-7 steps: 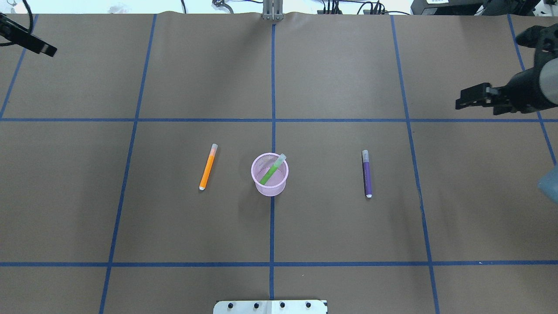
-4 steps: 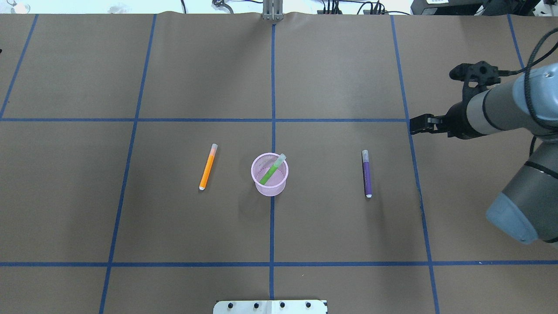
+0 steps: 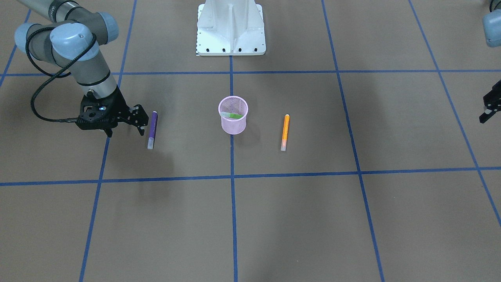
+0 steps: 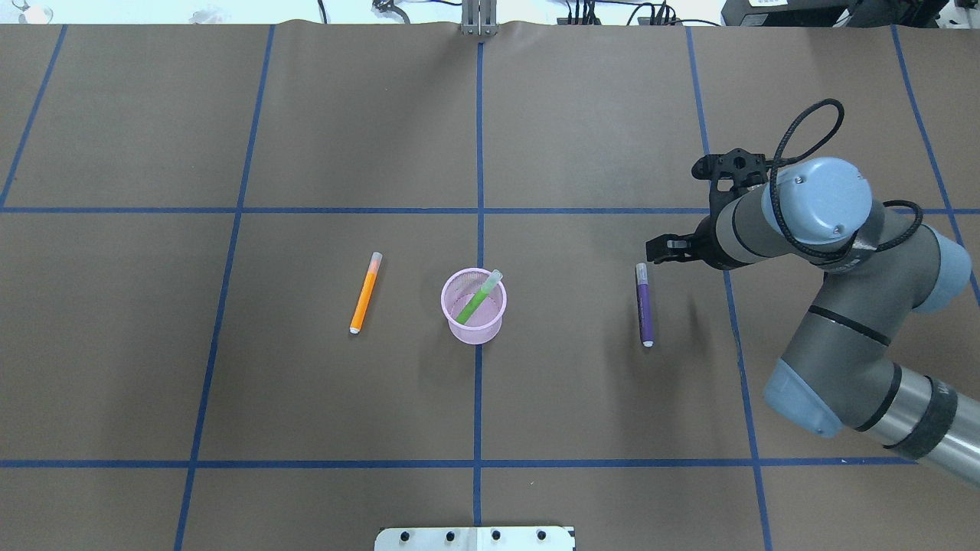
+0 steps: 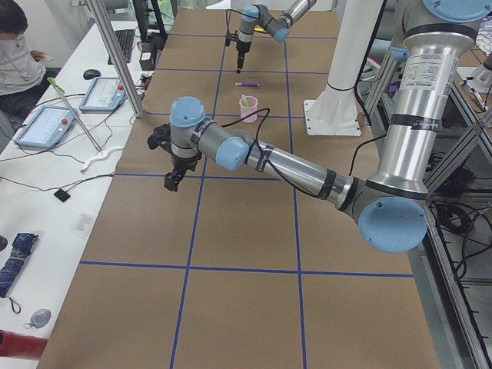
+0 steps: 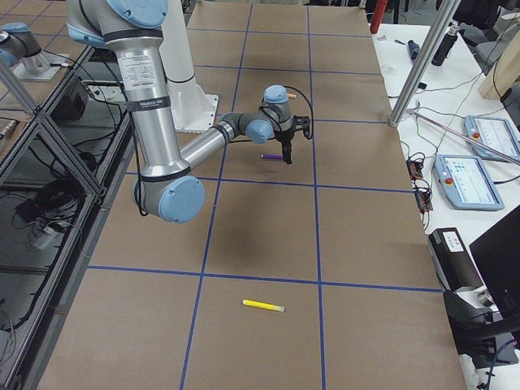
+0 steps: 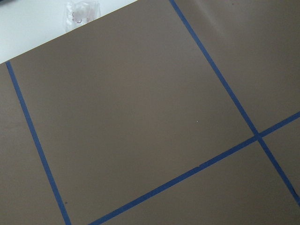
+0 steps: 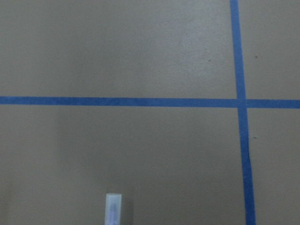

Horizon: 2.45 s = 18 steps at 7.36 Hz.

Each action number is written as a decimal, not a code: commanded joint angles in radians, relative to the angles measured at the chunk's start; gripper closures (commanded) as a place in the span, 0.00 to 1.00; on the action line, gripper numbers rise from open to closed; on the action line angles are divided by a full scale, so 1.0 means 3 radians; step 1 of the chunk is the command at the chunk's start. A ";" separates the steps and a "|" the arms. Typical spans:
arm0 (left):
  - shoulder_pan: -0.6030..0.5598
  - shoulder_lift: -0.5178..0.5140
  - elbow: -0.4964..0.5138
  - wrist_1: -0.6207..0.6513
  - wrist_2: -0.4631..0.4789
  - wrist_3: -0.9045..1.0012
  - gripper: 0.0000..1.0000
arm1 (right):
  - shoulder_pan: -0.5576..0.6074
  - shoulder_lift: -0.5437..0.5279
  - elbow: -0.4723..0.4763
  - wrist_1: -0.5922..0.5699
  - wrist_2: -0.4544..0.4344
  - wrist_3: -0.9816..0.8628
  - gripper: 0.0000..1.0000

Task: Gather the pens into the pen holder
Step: 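Lower the right gripper onto the purple marker and close on it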

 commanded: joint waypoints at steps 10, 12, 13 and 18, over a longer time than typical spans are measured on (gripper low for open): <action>0.0009 -0.0012 -0.0031 -0.0001 0.0000 -0.0025 0.00 | -0.0312 0.0210 -0.0334 -0.0001 -0.0195 0.0369 0.61; 0.0009 -0.0002 -0.0052 -0.0001 0.0000 -0.0025 0.00 | -0.0322 0.0205 -0.0334 -0.0001 -0.0195 0.0369 0.60; 0.0009 -0.0002 -0.0052 -0.0001 0.0000 -0.0025 0.00 | -0.0322 0.0210 -0.0334 -0.0006 -0.0195 0.0369 0.65; 0.0009 -0.0002 -0.0052 -0.0001 0.0000 -0.0030 0.00 | -0.0302 0.0296 -0.0181 -0.0194 -0.0332 0.0369 1.00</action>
